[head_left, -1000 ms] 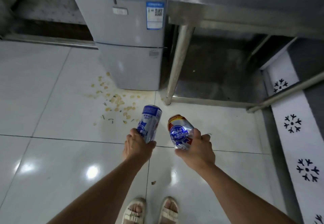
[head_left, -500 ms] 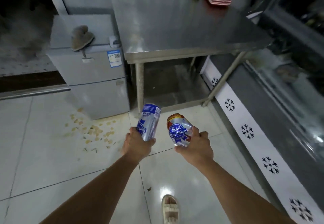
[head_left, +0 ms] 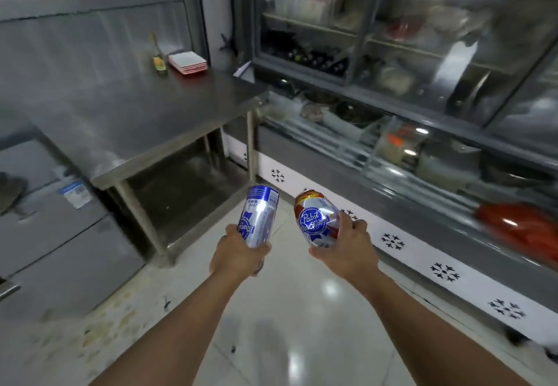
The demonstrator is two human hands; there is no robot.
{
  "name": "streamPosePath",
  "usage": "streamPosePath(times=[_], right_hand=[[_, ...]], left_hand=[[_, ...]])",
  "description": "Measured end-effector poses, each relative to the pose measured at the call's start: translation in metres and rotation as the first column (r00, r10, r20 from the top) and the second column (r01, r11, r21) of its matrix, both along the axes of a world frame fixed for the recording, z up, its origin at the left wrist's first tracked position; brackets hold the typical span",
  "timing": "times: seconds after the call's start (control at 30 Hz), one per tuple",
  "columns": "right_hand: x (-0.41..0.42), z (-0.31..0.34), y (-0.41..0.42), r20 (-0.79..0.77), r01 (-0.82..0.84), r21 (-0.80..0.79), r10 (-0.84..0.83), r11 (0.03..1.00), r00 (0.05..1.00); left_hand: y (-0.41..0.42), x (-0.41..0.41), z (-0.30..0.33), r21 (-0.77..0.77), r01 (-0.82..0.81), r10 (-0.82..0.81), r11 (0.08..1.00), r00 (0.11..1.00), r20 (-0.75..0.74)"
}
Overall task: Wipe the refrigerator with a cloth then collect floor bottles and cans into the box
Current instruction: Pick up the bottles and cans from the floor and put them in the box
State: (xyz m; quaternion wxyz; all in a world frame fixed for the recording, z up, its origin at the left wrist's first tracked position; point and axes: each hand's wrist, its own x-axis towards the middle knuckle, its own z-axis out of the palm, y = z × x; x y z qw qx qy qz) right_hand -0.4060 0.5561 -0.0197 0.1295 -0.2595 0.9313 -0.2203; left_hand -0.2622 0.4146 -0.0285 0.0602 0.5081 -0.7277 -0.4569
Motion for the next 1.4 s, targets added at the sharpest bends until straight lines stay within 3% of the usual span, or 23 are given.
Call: streamPosePath(times=[0.23,0.63,0.9,1.13,1.4], right_hand=[[-0.043,0.033,0.157,0.014,0.200,-0.074,-0.200,0.977,0.980],[-0.119,0.050,0.492,0.024,0.508,-0.132,-0.509,0.851,0.860],[-0.158,0.053,0.667,0.016,0.733,-0.146,-0.739,0.665,0.673],[-0.225,0.053,0.772,-0.008,0.808,-0.098,-0.812,0.581,0.583],[-0.312,0.055,0.902,-0.024,0.908,-0.117,-0.915,0.402,0.402]], left_hand=[[0.130,-0.079,0.036,-0.104,0.190,-0.195,0.976,0.980,-0.043],[0.432,-0.210,0.047,-0.099,0.449,-0.456,0.888,0.887,-0.073],[0.593,-0.302,0.054,-0.130,0.655,-0.666,0.744,0.743,-0.066],[0.702,-0.401,0.047,-0.093,0.771,-0.775,0.630,0.619,-0.127],[0.846,-0.535,0.049,-0.064,0.885,-0.884,0.461,0.452,-0.117]])
